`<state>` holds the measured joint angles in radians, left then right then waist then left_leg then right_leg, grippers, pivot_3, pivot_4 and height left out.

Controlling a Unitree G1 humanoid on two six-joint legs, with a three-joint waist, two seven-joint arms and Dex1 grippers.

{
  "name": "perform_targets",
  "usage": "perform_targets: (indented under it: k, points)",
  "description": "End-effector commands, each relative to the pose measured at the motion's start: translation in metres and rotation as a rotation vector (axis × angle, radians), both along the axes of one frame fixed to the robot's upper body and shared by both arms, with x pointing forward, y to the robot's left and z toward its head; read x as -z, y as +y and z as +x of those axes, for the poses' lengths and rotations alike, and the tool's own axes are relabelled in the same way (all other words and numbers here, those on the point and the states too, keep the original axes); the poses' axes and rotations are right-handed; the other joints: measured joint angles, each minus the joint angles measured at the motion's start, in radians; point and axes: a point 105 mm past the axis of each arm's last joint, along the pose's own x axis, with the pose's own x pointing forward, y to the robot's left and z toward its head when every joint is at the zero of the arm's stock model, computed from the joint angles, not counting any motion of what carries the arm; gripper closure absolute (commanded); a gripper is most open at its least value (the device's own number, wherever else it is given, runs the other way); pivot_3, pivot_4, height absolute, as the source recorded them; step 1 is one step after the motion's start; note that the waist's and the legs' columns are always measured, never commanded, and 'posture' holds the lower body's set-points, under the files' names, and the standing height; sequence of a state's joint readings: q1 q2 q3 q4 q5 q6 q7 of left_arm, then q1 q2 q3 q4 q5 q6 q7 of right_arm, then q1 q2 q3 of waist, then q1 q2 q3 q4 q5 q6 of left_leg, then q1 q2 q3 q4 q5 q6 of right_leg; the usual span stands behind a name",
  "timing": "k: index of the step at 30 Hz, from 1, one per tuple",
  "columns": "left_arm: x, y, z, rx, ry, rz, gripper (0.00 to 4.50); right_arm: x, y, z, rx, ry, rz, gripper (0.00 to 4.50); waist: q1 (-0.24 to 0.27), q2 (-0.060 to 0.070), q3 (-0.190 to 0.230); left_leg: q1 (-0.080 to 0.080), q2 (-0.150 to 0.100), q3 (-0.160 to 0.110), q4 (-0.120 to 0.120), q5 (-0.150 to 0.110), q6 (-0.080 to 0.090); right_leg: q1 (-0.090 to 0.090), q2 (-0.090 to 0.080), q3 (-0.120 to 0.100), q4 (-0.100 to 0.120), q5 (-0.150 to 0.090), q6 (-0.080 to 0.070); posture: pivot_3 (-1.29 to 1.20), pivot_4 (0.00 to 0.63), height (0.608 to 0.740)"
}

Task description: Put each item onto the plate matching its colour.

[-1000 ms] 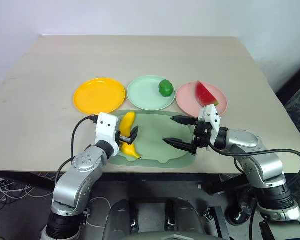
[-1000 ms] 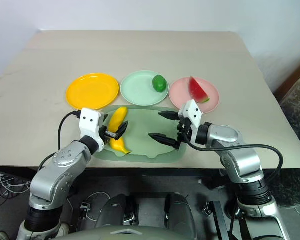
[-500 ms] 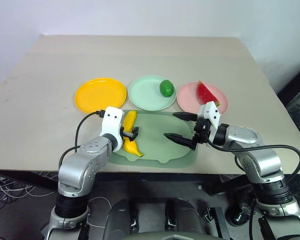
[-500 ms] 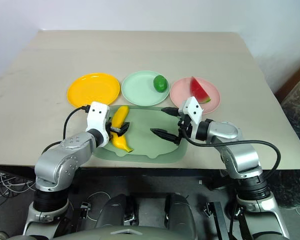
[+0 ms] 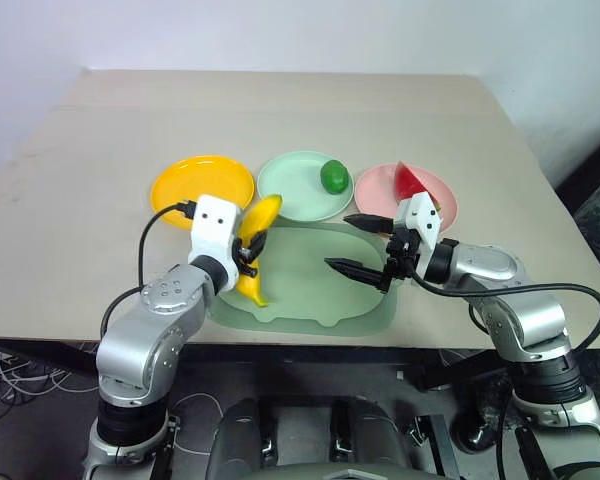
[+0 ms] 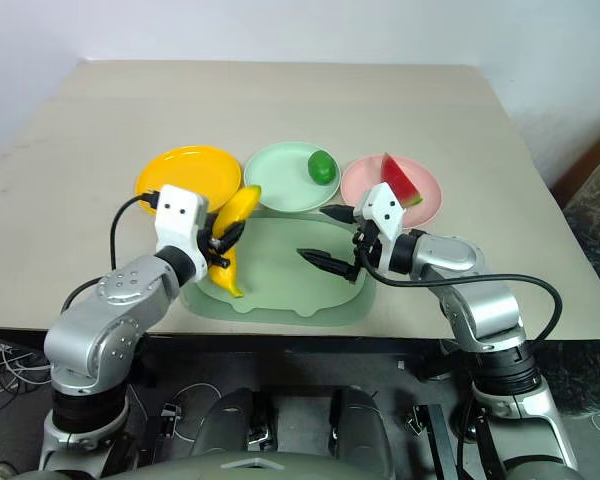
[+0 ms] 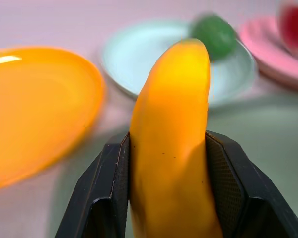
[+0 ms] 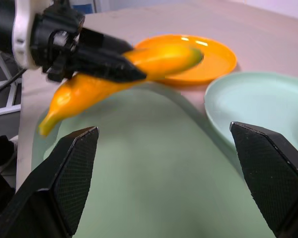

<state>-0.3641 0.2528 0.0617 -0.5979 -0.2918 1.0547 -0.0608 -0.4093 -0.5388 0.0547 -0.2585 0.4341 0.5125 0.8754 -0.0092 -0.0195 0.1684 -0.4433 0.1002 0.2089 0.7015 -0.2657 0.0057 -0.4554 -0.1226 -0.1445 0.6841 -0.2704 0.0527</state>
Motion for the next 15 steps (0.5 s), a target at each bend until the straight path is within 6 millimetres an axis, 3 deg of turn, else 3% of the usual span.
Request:
perform_targets:
  k: [1, 8, 15]
  points:
    - [-0.013, 0.030, 0.019, -0.160, -0.046, -0.023, 2.66, -0.007, 0.004, 0.002, -0.017, -0.036, 0.011, 0.00, -0.002, 0.000, 0.000, 0.000, 0.000, 0.000, 0.000, 0.000, 0.000, 0.000, 0.000, 0.000, 0.000, 0.000, 0.000, 0.00, 0.150, 0.695]
    - [-0.023, 0.078, 0.062, -0.407, -0.040, -0.121, 2.66, -0.002, 0.005, 0.009, -0.020, -0.043, 0.003, 0.00, -0.002, -0.001, 0.000, 0.000, 0.000, 0.001, 0.000, 0.000, 0.000, 0.000, 0.000, 0.000, 0.000, 0.000, 0.000, 0.00, 0.150, 0.695]
    - [-0.004, 0.101, 0.087, -0.427, -0.008, -0.087, 2.66, 0.005, 0.006, 0.014, -0.006, -0.055, -0.016, 0.00, -0.004, -0.001, 0.000, 0.000, 0.000, 0.002, 0.000, 0.000, 0.000, -0.001, 0.000, 0.000, 0.000, 0.000, 0.000, 0.00, 0.150, 0.695]
